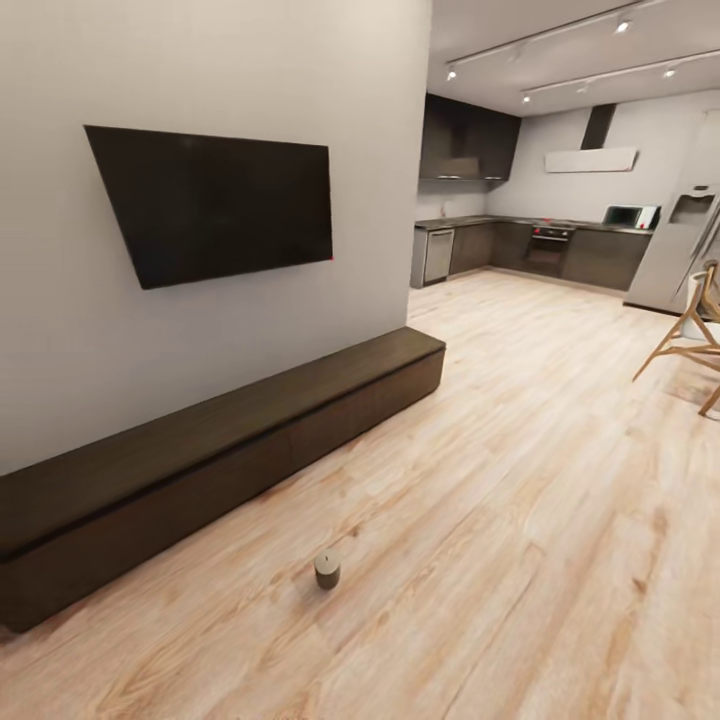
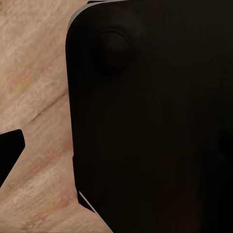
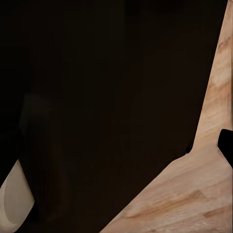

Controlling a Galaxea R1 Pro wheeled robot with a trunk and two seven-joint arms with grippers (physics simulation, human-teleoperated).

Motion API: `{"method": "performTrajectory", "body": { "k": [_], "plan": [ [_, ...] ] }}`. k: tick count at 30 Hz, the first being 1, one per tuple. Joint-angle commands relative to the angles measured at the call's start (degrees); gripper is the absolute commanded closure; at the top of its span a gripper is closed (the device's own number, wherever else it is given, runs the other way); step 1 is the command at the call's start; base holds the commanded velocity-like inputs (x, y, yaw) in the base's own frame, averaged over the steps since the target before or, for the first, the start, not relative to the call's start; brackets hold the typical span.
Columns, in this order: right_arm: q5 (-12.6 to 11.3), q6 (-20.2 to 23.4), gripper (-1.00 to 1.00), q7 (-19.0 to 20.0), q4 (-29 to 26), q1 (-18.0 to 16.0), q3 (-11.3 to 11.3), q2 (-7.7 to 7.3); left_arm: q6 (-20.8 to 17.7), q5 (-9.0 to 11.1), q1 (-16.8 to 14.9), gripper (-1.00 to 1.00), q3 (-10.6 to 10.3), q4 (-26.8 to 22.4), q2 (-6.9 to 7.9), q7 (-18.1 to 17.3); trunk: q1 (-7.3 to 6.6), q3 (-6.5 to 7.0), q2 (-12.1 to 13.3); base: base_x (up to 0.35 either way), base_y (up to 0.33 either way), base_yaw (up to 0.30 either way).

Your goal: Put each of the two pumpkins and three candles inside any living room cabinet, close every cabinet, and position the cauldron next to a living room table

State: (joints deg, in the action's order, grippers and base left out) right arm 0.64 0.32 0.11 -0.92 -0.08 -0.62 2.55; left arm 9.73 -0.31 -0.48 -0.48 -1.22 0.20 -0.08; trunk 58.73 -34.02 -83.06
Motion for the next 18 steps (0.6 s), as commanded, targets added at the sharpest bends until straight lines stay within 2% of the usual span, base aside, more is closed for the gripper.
{"method": "performTrajectory", "body": {
  "k": [1,18],
  "plan": [
    [0.07,0.03,-1.0,0.0,-0.04,0.0,-0.06,0.0,0.21,-0.03,-0.05,-1.0,-0.05,0.07,0.02,-0.01,-0.01,-0.05,-0.02,0.0,0.0,0.28],
    [0.07,0.03,-1.0,0.03,0.04,0.0,-0.08,0.0,0.21,0.02,-0.05,-1.0,-0.05,0.07,0.01,-0.01,-0.01,-0.05,-0.02,0.0,0.0,0.28]
  ]
}}
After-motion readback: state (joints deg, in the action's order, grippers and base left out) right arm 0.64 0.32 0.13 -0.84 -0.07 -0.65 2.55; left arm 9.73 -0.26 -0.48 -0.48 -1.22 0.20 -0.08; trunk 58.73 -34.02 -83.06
